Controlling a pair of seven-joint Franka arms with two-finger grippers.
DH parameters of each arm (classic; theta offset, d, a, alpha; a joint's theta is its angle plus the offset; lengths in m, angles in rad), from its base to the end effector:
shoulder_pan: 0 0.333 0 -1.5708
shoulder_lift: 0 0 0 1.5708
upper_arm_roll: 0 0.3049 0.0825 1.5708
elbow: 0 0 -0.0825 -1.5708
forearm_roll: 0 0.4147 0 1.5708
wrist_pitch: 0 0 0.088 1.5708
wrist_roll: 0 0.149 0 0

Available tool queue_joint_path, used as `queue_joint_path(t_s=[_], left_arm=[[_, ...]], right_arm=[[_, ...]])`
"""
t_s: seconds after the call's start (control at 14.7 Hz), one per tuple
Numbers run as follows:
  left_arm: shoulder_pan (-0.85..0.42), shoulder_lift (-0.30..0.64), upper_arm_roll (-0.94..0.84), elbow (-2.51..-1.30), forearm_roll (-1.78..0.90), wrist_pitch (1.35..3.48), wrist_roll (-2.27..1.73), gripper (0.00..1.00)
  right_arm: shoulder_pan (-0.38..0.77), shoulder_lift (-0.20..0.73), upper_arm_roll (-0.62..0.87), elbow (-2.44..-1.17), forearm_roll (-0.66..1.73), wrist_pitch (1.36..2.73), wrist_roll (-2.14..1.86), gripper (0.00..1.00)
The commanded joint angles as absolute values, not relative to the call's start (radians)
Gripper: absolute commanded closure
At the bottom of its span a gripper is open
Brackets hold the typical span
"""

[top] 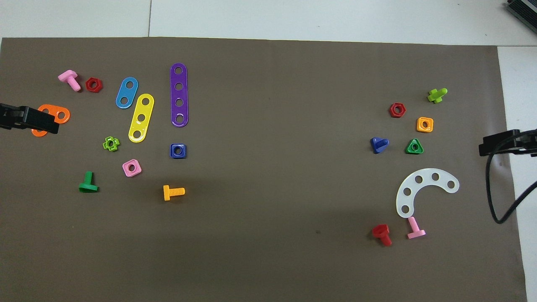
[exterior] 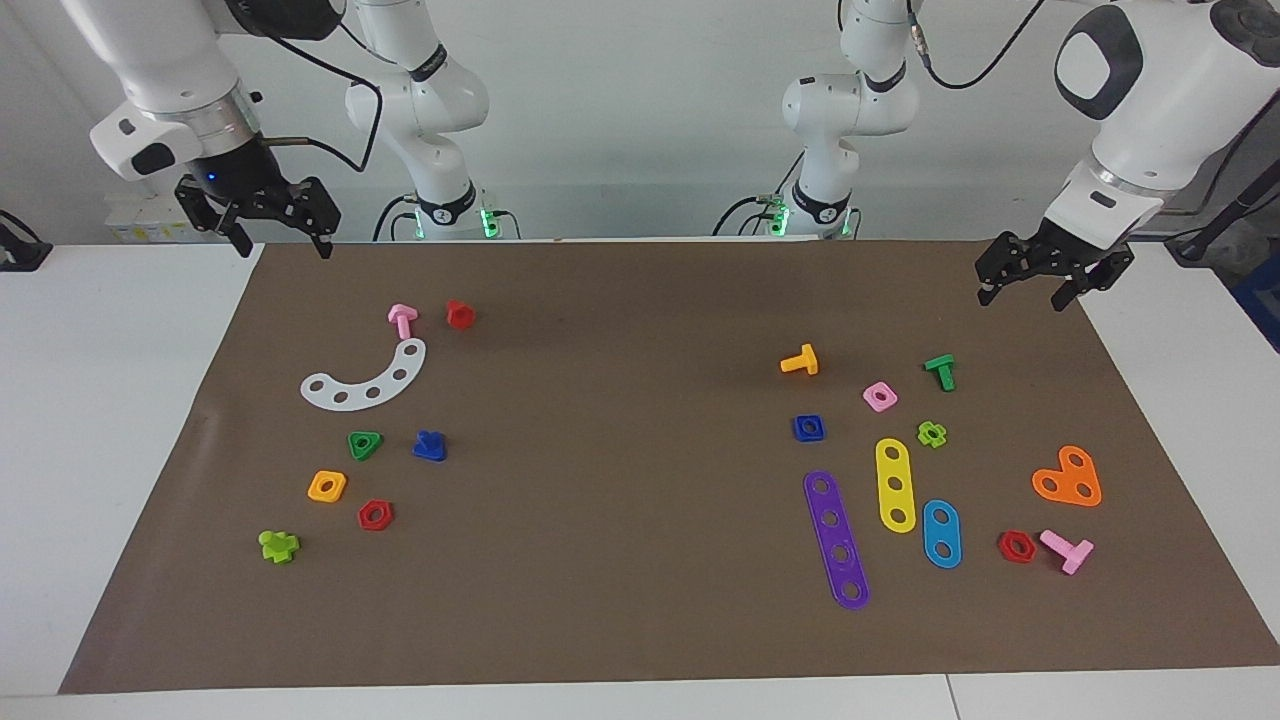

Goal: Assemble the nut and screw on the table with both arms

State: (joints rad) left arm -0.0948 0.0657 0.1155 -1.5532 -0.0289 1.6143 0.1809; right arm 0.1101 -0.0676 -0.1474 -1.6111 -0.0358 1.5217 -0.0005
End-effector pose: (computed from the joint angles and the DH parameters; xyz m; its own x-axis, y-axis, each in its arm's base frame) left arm 0.6077 0.0066 0.5452 0.9874 -0.1584 -0.0003 -0.1584 -0.9871 0.0217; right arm 0.5582 -0.0286 0.5853 0.9990 -0.0380 -0.0225 -0.0374 -0.9990 0.0258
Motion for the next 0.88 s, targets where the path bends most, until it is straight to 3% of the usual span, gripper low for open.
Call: queue_joint_path(t_s=[0.0,0.34,0.61,0.81], left_arm=[[-0.103,0.029,0.123,-1.601,-0.041,1.643,0.164,0.00],[-0.118,0.034,0.123,-1.603,-0.041,1.646,0.157,0.00],[-0.268,0.083,0.121,-1.667,-0.037,1.755,-0.125,0.00],[-0.310,0.149,0.120,-1.700,-0.046,1.848,-0.175,0.01]], right_arm=[[0.100,-0.081,-0.137,-1.637,-0.017,1.540,0.017,0.00],[0.100,-0.084,-0.137,-1.638,-0.017,1.523,0.020,0.00],[0.101,-0.091,-0.137,-1.661,-0.017,1.558,0.012,0.00],[0.133,-0.066,-0.137,-1.663,-0.014,1.610,0.008,0.00]])
